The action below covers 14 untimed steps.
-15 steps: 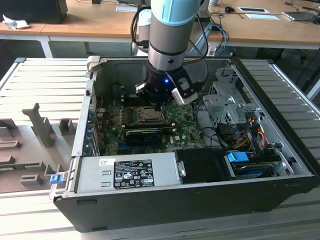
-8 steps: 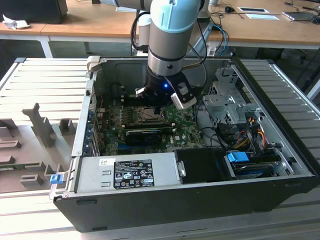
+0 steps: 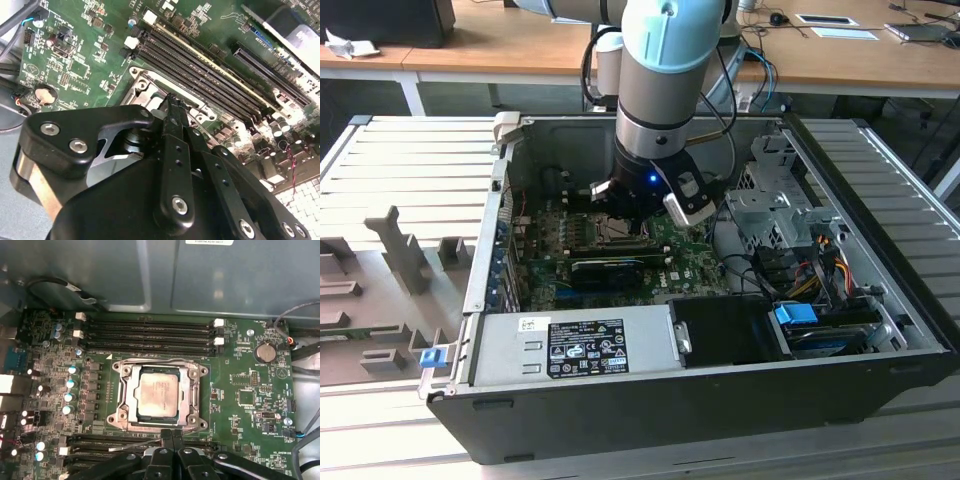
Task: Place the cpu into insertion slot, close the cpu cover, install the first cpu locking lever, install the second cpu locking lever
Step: 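Install the second cpu locking lever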
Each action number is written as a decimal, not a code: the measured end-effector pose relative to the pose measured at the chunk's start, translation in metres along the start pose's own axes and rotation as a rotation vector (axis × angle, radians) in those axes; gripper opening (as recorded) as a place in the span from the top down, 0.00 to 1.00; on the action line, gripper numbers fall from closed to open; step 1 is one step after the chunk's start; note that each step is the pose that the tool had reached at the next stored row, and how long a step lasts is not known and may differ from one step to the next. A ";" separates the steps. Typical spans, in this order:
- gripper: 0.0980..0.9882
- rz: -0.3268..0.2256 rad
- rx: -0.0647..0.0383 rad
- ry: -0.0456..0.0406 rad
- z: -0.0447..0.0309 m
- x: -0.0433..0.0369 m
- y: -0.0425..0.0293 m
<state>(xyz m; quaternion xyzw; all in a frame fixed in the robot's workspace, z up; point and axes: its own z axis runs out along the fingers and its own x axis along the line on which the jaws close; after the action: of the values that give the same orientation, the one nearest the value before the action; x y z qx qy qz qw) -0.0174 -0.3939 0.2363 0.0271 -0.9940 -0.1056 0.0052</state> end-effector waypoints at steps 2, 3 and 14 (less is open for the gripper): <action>0.99 0.000 0.000 0.0000 -0.0002 0.0001 -0.0014; 0.99 0.000 0.000 -0.0001 -0.0004 0.0006 -0.0027; 0.99 -0.001 0.000 0.0001 0.0001 0.0142 -0.0038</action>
<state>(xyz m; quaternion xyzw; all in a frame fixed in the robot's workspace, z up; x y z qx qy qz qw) -0.0314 -0.3983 0.2355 0.0274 -0.9940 -0.1058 0.0053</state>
